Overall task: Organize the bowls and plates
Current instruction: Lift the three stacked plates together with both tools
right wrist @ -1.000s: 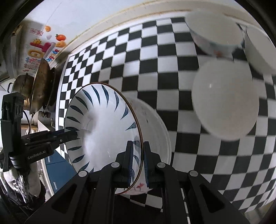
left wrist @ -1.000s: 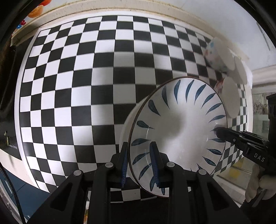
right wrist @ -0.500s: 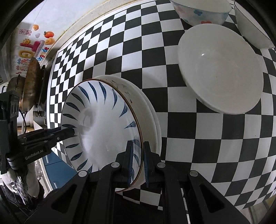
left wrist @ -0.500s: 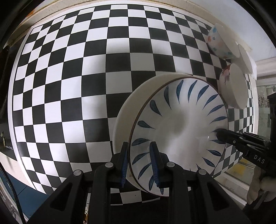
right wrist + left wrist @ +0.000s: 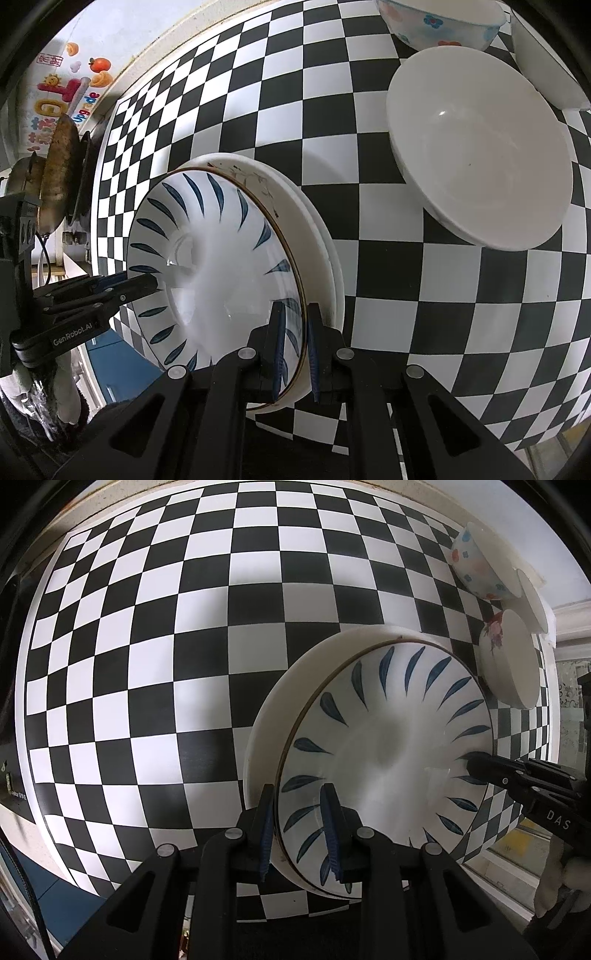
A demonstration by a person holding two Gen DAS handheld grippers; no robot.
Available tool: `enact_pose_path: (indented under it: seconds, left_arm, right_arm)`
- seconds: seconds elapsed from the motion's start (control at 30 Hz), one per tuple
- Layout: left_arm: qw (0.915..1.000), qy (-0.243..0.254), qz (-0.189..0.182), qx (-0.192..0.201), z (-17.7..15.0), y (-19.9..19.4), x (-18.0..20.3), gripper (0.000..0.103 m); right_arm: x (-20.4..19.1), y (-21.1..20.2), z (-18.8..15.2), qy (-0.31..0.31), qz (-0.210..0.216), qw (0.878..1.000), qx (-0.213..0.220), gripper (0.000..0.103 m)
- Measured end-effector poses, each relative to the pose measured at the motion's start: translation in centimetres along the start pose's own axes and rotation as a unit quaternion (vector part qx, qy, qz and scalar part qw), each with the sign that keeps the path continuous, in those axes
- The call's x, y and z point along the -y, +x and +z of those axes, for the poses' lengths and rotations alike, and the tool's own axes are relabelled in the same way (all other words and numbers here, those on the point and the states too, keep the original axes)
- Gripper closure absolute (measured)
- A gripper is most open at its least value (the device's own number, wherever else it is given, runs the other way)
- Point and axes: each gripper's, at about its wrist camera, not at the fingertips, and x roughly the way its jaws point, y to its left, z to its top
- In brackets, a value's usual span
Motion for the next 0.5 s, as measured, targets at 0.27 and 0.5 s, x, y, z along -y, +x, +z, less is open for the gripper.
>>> enact_pose_path:
  seconds: [0.27,0.5]
  left_arm:
    - [1.0000,-0.002,0.000,-0.004,-0.13,0.62,0.18,0.081]
    - [1.0000,0.000,-0.002,-0.004,-0.21,0.64,0.15,0.081]
  right_arm:
    - [0.02,0.55,-0.05,0.003,-0.004,1.000,-0.003,0.090]
    - [-0.14,0.56,0.03,0.006,-0.009,1.000,0.001,0.090]
